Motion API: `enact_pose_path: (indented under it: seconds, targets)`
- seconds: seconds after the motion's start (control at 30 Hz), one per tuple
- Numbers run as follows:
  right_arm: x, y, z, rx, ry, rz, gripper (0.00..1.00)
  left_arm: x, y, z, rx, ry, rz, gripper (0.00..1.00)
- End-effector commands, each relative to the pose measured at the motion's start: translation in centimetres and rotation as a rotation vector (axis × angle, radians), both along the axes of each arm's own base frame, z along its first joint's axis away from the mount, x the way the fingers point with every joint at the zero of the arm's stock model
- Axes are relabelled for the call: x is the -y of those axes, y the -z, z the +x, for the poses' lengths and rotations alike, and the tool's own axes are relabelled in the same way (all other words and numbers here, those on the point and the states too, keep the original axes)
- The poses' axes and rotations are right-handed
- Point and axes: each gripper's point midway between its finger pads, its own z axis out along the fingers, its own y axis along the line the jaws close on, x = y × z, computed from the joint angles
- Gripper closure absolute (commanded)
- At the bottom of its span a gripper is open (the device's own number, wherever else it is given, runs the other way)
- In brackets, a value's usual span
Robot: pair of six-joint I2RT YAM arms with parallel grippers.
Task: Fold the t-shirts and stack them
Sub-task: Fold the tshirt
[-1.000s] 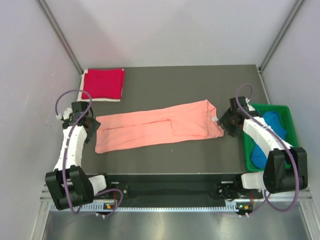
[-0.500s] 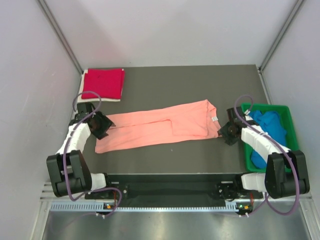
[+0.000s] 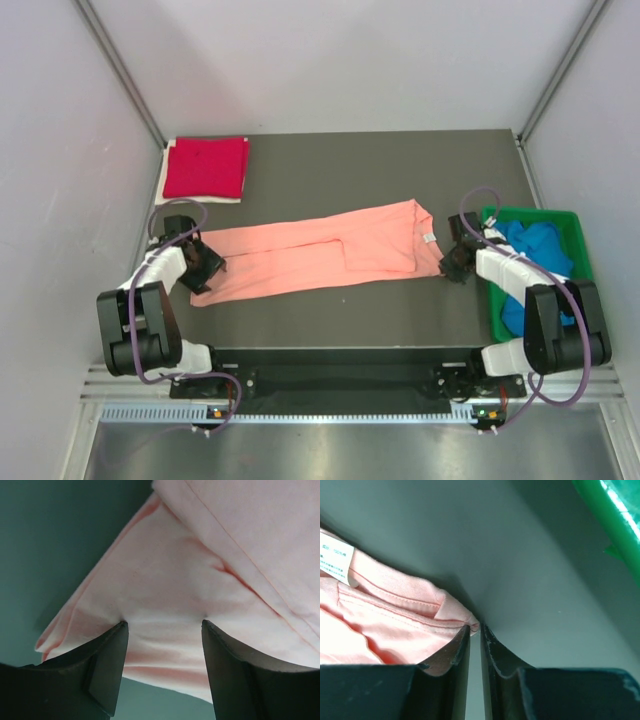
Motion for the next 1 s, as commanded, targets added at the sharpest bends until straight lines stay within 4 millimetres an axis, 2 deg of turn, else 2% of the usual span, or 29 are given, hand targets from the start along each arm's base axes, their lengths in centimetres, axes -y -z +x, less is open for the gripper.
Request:
enact_pose_path:
  seconds: [0.0,0.1,0.23,0.33,0.5,0.63,0.67,0.73,0.77,0.83,0.87,0.93,0.97]
  targets:
    - [1.1,0.2,0.8,0.022,0.001,-0.083,0.86,-2.7,1.5,-1.1,-0.059,-0.074,0.133,0.34]
    - [1.8,0.3,0.8,0.011,0.001,-0.124,0.89,-3.4,1.9,-1.9,-0.098,-0.106,0.169,0.33]
    - [2.3,0.4,1.1,-0.002,0.001,-0.158,0.93,-3.1,1.6,-1.8,-0.088,-0.104,0.155,0.33]
    - [2.8,0.6,0.7,-0.041,0.007,-0.189,0.97,-3.8,-0.3,-0.9,-0.060,-0.117,0.184,0.33]
    - [3.7,0.5,-0.5,-0.074,0.040,-0.230,0.96,-4.9,-4.5,1.5,0.027,-0.124,0.232,0.31]
    - [3.4,-0.3,-0.8,-0.064,0.036,-0.208,0.91,-3.6,-6.4,3.1,0.115,-0.044,0.175,0.32]
    - [3.3,-0.9,-0.6,-0.045,0.035,-0.200,0.90,-2.4,-7.3,4.1,0.178,0.013,0.122,0.33]
    - [3.0,-1.8,-0.4,-0.032,0.034,-0.186,0.86,-1.7,-8.1,4.7,0.217,0.087,0.109,0.32]
    - [2.8,-2.8,0.1,-0.005,0.035,-0.176,0.84,-0.3,-9.0,5.5,0.275,0.148,0.048,0.32]
    - [2.3,-3.7,0.3,0.007,0.029,-0.156,0.77,0.8,-9.5,5.9,0.313,0.212,0.008,0.32]
    - [2.0,-4.8,1.0,0.040,0.036,-0.141,0.75,1.9,-9.9,6.4,0.335,0.252,-0.045,0.32]
    - [1.5,-5.7,1.3,0.053,0.044,-0.114,0.70,3.1,-10.0,6.6,0.345,0.296,-0.101,0.33]
    - [1.2,-6.8,2.0,0.085,0.049,-0.093,0.68,3.5,-9.8,6.8,0.338,0.309,-0.128,0.33]
